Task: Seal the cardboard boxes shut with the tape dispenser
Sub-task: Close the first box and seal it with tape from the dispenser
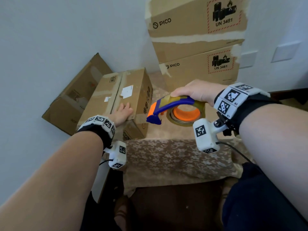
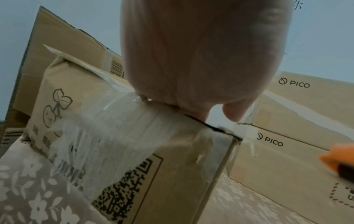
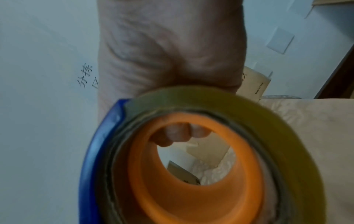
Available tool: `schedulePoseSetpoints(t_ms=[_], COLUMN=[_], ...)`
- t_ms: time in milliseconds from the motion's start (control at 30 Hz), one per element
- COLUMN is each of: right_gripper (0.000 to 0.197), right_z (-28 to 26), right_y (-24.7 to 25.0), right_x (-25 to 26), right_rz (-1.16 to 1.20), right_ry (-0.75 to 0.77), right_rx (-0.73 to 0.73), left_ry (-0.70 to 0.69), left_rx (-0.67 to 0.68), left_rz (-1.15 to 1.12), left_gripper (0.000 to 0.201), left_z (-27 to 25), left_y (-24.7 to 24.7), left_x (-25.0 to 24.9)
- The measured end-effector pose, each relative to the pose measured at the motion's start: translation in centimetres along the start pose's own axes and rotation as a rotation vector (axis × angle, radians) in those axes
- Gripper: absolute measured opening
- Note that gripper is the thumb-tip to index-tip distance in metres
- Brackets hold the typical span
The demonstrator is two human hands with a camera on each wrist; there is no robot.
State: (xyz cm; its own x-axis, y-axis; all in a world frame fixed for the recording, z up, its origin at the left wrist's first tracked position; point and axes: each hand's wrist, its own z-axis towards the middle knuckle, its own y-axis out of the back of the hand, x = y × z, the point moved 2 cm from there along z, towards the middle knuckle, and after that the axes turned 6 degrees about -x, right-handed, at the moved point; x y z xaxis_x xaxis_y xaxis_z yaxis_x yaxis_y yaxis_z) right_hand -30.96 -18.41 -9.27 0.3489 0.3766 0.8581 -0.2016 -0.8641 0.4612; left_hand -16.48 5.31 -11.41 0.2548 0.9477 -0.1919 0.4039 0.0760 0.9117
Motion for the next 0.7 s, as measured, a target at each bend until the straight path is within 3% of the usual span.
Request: schedulePoseSetpoints(t_ms=[100, 200, 233, 333, 433, 600, 700], right_gripper=[0.04, 0.042, 0.05, 0.063, 0.051, 0.037, 0.038], right_z=[0.1, 0.0, 0.0, 0.0, 0.7, 1.9, 2.4], right_y=[-0.9, -1.8, -2.3, -3.7, -4.7, -6.3, -6.9], right_x=[-0.4, -0.4, -0.3, 0.2, 0.2, 0.9, 1.6], right_rz=[-0.07, -0.168, -0.218, -0.29, -0.312, -0.374, -0.361], right_ry=[-0.006, -0.009, -0.001, 0.016, 0.002, 0.022, -0.005], right_rx=[0.007, 0.012, 0.039, 0.1, 0.099, 0.116, 0.129], left_ry=[-0.011, -0.078, -0.08, -0.097, -0.066, -0.067, -0.067], left_rx=[-0.02, 0.037, 0.039, 0.027, 0.013, 0.006, -0.009], left_rz=[-0.03, 0.217, 0.249, 0.247, 0.21, 0.188, 0.175], left_gripper=[0.054, 0.098, 0.103, 0.088, 0.075, 0.08, 0.082], left_z=[0.8, 2.1, 2.8, 2.1, 1.7, 2.0, 2.2], left_y=[-0.2, -0.1, -0.2, -0.4, -0.5, -0.7, -0.8], left_x=[0.2, 1.2, 1.8, 1.4, 1.0, 1.2, 1.2])
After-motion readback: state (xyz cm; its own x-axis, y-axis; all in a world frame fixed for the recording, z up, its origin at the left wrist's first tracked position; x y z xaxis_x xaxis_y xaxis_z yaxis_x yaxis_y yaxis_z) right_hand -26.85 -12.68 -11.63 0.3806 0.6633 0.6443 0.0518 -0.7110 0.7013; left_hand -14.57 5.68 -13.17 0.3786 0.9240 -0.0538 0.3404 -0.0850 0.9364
